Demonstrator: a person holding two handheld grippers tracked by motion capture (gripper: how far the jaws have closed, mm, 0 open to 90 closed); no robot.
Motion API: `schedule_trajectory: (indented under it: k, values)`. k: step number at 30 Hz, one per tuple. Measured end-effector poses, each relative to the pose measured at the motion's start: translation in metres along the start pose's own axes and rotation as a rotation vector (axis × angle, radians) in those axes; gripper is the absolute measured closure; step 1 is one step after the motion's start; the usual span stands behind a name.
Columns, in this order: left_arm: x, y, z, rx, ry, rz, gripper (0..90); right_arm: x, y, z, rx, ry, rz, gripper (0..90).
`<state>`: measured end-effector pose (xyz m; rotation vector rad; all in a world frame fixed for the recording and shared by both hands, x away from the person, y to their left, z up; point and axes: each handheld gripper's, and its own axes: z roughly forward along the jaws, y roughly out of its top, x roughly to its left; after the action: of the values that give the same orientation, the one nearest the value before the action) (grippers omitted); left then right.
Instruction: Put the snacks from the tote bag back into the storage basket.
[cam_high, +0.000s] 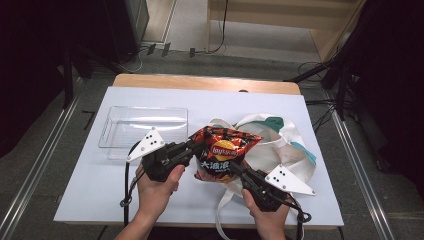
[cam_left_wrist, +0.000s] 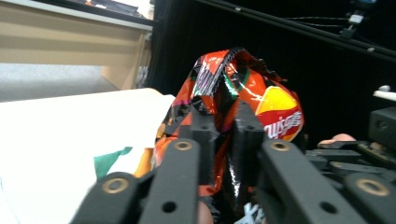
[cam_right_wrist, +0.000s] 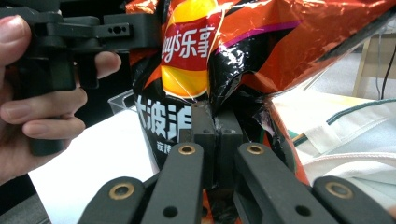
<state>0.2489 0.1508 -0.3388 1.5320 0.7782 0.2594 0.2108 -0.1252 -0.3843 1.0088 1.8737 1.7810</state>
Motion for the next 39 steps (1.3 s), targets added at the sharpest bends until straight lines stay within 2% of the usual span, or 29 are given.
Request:
schedule_trajectory:
  k: [1, 3, 4, 7, 10, 15, 18, 20, 25, 32, 39]
  values:
    - [-0.001, 0.001, -0.002, -0.006, 0.008, 0.015, 89.0, 0.001, 0.0, 0.0, -0.003, 0.001, -0.003, 89.6]
    - [-0.003, 0.004, -0.006, -0.015, 0.006, 0.015, 90.0, 0.002, 0.001, -0.002, -0.013, 0.01, -0.018, 87.2]
    - [-0.004, 0.005, -0.008, -0.016, 0.005, 0.02, 90.0, 0.003, 0.001, -0.002, -0.019, 0.009, -0.023, 83.6]
    - [-0.005, 0.009, -0.013, -0.033, 0.012, 0.022, 90.0, 0.003, 0.004, -0.004, -0.02, -0.009, -0.028, 65.0]
    - [-0.005, 0.012, -0.017, -0.046, 0.013, 0.028, 90.0, -0.006, 0.005, -0.007, -0.013, -0.043, -0.011, 48.8]
    - [-0.001, 0.015, -0.023, -0.046, 0.031, 0.047, 90.0, -0.021, 0.008, -0.014, 0.021, -0.078, 0.003, 36.1]
    - [0.003, 0.017, -0.028, -0.052, 0.029, 0.053, 90.0, -0.029, 0.007, -0.019, 0.027, -0.102, -0.001, 32.4]
    - [0.006, 0.019, -0.031, -0.061, 0.031, 0.051, 90.0, -0.035, 0.005, -0.022, 0.033, -0.135, -0.012, 30.2]
    - [0.011, 0.025, -0.038, -0.062, 0.036, 0.05, 90.0, -0.048, -0.001, -0.028, 0.059, -0.195, 0.006, 30.0]
    - [0.02, 0.032, -0.049, -0.076, 0.038, 0.046, 90.0, -0.063, -0.01, -0.037, 0.077, -0.248, 0.017, 29.0]
    - [0.031, 0.04, -0.059, -0.088, 0.037, 0.038, 90.0, -0.075, -0.02, -0.051, 0.102, -0.29, 0.037, 17.5]
